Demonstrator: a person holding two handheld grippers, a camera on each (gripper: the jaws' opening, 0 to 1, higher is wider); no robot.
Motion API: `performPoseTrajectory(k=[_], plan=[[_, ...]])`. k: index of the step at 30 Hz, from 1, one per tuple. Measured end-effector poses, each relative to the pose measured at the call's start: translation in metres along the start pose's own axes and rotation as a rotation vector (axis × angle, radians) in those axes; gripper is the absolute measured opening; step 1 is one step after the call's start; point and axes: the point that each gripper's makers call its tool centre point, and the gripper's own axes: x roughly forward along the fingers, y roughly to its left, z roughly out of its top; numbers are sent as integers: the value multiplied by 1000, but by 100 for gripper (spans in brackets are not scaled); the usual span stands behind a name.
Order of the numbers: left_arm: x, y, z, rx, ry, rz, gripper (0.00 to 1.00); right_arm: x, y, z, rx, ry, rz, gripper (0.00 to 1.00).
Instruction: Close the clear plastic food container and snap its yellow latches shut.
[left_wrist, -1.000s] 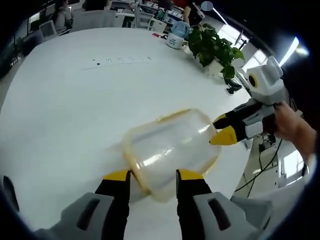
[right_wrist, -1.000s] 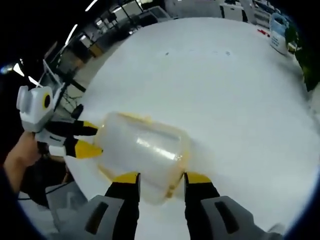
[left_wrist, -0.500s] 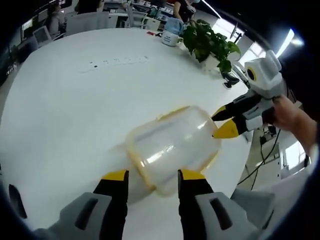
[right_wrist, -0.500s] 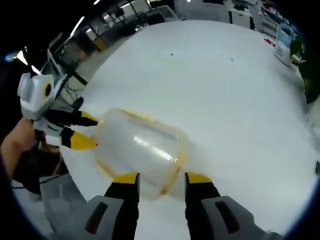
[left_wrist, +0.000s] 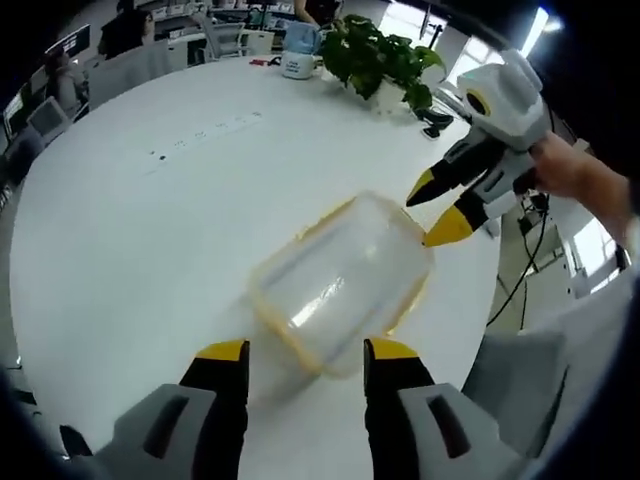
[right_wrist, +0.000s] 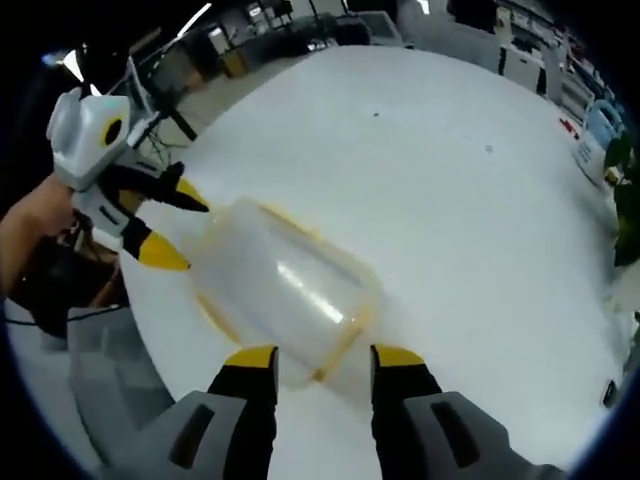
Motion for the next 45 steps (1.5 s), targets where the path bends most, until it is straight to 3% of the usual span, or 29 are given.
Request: performPoseTrajectory(k=[5,15,33,36,45], plan=[[0,-3,-3,117,43,-3,47,-3,1,4,-64,12,-2,35],[-6,-4,4,234,61,-5,46,-6,7,8,-172,42,19,35],[-6,-10,7,448,113,-30,46,-8,11,12,-466,112,14,33],[-6,-12,7,517,125,-35,45,-6,15,13,-493,115,26,33],[-6,-12,12,599,127,-20,42,-3,22,18,-561,114,33,34]])
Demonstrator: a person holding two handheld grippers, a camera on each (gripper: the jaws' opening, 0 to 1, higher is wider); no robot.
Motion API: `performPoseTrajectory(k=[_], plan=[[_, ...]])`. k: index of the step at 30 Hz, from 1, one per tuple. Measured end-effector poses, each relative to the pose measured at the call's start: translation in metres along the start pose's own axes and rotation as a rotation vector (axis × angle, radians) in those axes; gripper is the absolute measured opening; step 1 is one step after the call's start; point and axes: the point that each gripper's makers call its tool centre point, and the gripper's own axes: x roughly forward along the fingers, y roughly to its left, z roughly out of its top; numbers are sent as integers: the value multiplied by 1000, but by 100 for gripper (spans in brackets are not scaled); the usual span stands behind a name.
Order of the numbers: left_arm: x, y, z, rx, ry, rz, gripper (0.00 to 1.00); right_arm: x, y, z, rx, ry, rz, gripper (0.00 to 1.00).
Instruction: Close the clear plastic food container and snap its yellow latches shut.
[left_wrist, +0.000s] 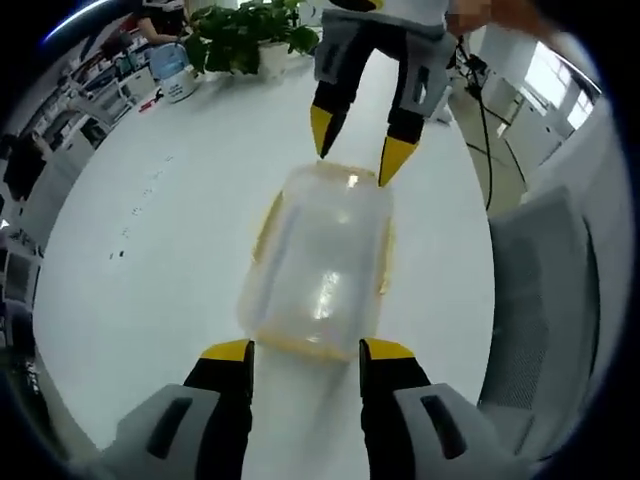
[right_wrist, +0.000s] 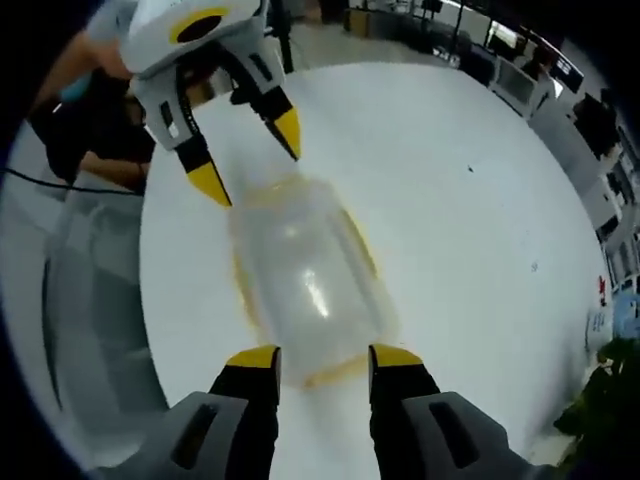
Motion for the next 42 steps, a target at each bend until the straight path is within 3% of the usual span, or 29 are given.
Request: performPoseTrajectory(k=[21,34,42], plan=[[10,-3,20,95,-39,14,39,4,5,16,-108,-51,29,33],[17,-8,44,98,-123,-4,39,13,10,30,-138,-78,51,32],[26,-12,50,94,-131,-14,38,16,12,40,-164,-105,57,32]])
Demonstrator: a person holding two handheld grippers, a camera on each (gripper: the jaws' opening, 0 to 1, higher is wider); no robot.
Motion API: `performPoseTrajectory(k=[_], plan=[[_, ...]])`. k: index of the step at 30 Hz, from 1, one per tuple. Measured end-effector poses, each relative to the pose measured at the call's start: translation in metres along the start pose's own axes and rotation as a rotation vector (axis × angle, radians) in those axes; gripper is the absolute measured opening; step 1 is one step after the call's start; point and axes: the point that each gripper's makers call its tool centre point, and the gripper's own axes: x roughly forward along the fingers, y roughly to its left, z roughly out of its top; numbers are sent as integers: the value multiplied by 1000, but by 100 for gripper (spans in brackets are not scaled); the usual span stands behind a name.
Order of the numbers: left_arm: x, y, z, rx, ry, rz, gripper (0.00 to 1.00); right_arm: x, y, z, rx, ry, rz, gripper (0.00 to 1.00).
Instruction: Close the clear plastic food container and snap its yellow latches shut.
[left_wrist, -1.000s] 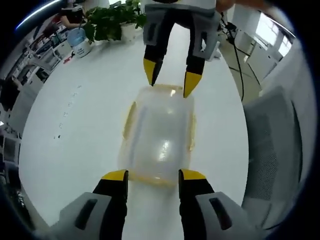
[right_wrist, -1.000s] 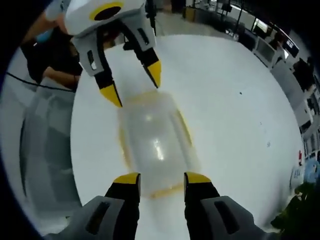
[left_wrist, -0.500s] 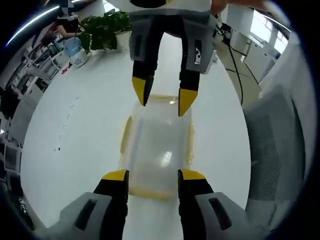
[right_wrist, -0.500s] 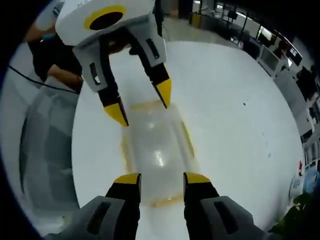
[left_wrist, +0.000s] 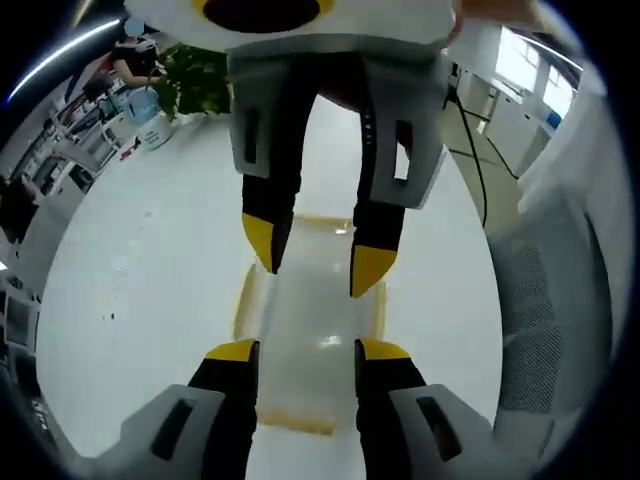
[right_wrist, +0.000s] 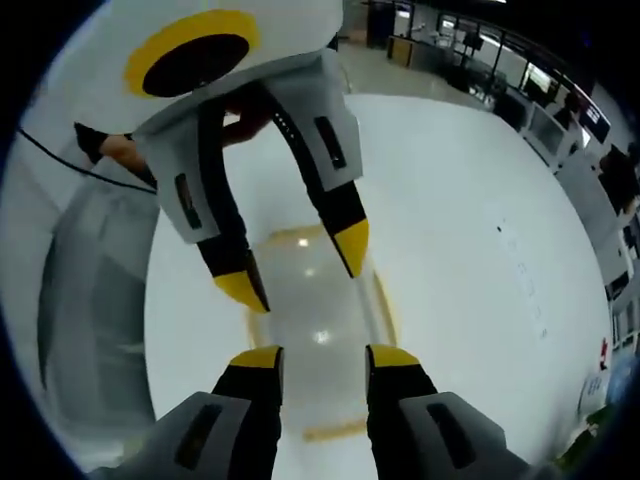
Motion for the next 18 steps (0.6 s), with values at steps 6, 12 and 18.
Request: performPoseTrajectory(k=[6,12,18], plan=[[2,1,1,-22,-9,6,38,-1,-2,2,11,-16,-2,32],[2,-2,1,-36,-17,0,39,0,-5,4,9,-20,-8,32],[4,-5,-4,-60,-11,3,38,4,-6,4,5,-12,-11,32]])
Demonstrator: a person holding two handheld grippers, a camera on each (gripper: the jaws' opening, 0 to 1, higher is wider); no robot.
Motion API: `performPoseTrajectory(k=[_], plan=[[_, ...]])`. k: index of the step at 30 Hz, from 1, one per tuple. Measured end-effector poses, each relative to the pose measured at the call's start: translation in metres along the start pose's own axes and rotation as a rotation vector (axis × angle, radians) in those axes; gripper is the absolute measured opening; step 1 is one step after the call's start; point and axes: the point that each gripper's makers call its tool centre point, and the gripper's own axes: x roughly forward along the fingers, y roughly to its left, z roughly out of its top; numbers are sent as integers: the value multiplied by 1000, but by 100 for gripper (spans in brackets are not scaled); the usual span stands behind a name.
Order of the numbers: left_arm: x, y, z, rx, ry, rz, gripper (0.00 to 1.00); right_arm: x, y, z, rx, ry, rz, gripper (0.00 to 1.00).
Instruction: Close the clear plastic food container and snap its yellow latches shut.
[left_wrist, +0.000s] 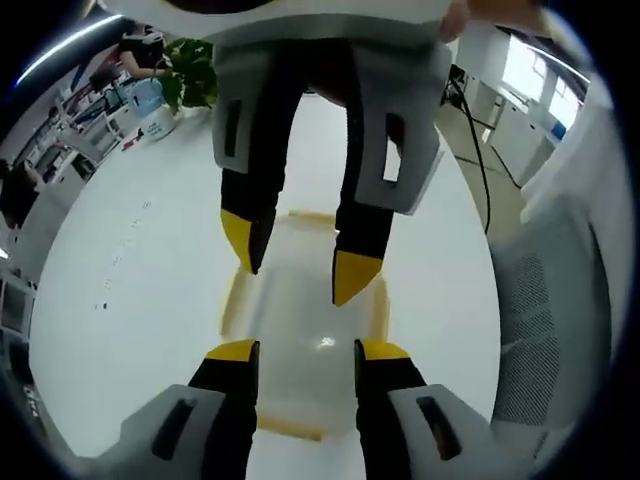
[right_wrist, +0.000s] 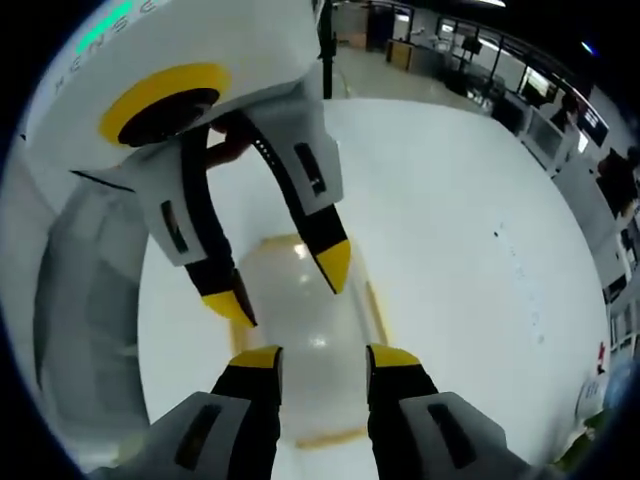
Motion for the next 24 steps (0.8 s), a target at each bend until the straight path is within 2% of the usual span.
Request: performPoseTrajectory(k=[24], plan=[[0,-11,0,-31,-11,0,39,5,-14,8,11,-22,-20,32]])
